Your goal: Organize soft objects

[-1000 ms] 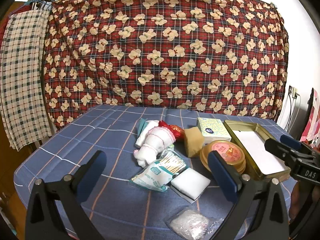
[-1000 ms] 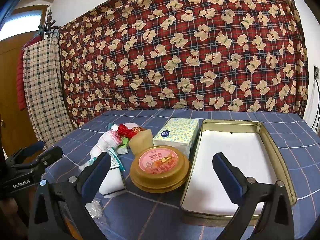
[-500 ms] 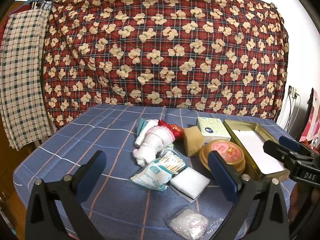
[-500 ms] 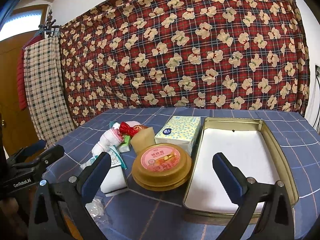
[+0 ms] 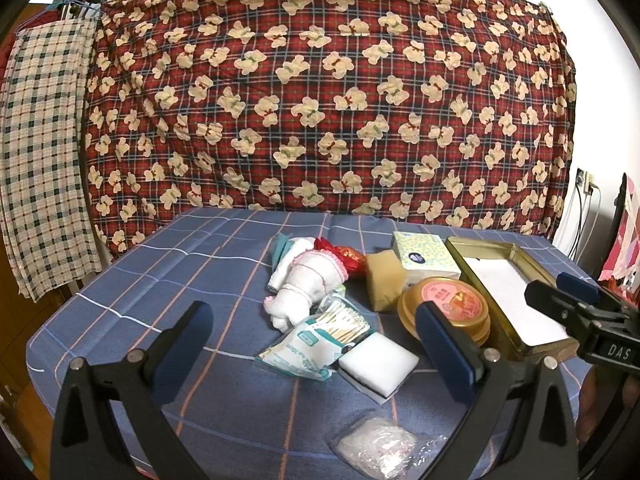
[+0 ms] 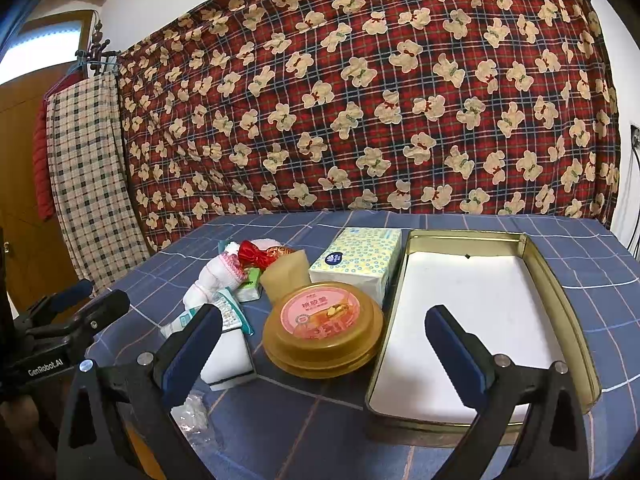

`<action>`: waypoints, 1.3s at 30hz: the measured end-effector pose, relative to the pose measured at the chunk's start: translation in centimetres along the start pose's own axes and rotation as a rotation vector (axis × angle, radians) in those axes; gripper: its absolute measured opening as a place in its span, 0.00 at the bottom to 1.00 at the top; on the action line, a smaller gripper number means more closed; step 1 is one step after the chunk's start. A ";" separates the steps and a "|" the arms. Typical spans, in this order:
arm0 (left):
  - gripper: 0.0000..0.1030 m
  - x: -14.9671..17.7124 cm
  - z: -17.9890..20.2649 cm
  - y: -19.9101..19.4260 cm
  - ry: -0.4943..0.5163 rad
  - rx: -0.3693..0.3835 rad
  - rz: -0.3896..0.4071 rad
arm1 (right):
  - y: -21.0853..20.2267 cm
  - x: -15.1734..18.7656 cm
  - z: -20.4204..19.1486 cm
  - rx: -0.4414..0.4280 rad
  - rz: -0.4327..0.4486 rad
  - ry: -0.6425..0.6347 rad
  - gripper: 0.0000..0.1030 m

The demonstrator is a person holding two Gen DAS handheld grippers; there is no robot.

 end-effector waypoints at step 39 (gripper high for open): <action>0.65 9.9 3.2 5.9 0.113 0.126 -0.221 | 0.9 0.9 0.7 0.020 -0.023 0.014 0.99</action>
Point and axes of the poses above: each gripper's, at about its wrist camera, not at the fingertips, and y roughly the way its jaws point, z to its right, x to its underside, the point moved 3 cm from there along y, roughly the way its jaws point, and after that the axes turned 5 degrees about -z, right-handed, at the moved point
